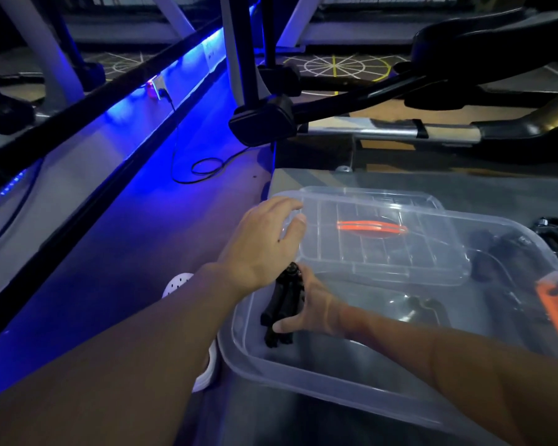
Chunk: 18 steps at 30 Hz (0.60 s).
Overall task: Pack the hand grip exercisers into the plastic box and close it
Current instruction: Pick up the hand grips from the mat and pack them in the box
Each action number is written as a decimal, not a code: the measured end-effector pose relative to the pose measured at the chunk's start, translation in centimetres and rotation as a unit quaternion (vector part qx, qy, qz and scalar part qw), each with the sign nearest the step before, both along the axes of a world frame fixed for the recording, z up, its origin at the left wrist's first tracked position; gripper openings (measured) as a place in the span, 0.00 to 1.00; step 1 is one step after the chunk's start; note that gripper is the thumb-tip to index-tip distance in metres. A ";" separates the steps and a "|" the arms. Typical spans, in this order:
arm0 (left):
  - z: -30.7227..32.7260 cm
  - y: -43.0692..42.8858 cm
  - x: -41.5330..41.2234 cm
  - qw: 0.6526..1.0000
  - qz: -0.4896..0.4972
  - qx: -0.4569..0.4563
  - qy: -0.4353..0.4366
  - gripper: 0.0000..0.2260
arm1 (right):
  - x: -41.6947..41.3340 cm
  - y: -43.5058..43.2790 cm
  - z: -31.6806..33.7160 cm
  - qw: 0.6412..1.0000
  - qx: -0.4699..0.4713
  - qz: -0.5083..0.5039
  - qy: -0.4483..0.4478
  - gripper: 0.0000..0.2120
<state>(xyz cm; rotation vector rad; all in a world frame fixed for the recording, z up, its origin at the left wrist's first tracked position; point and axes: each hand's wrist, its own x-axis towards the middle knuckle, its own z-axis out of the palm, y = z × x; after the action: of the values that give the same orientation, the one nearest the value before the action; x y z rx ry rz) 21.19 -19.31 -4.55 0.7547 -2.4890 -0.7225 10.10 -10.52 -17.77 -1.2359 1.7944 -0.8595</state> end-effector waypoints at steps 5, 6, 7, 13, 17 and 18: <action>0.1 -0.1 0.1 1.000 -0.010 -0.005 -0.009 0.22 | 0.1 0.3 -0.2 1.000 -0.004 -0.001 -0.018 0.55; 0.1 -0.1 0.3 1.000 -0.015 -0.005 -0.010 0.22 | 0.1 0.4 -0.2 1.000 -0.007 -0.001 -0.024 0.55; 0.1 -0.2 0.5 1.000 -0.022 -0.004 -0.014 0.22 | 0.0 0.4 -0.2 0.999 -0.010 -0.002 -0.030 0.53; -0.6 -0.8 1.8 0.999 -0.022 0.012 -0.030 0.22 | 0.6 -0.1 -0.2 1.000 -0.006 -0.005 -0.009 0.48; -0.8 -0.8 1.8 1.000 -0.019 0.016 -0.018 0.19 | 1.2 -0.4 -0.1 1.000 -0.008 -0.016 0.023 0.47; -0.8 -0.8 1.7 0.999 -0.020 0.019 -0.019 0.20 | 1.3 -0.3 0.1 1.000 -0.009 -0.013 0.023 0.46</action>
<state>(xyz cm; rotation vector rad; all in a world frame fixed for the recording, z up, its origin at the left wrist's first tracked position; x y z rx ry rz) 22.92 -20.09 -5.38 0.7412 -2.5365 -0.7788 11.36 -10.82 -17.71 -1.2551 1.8465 -0.8700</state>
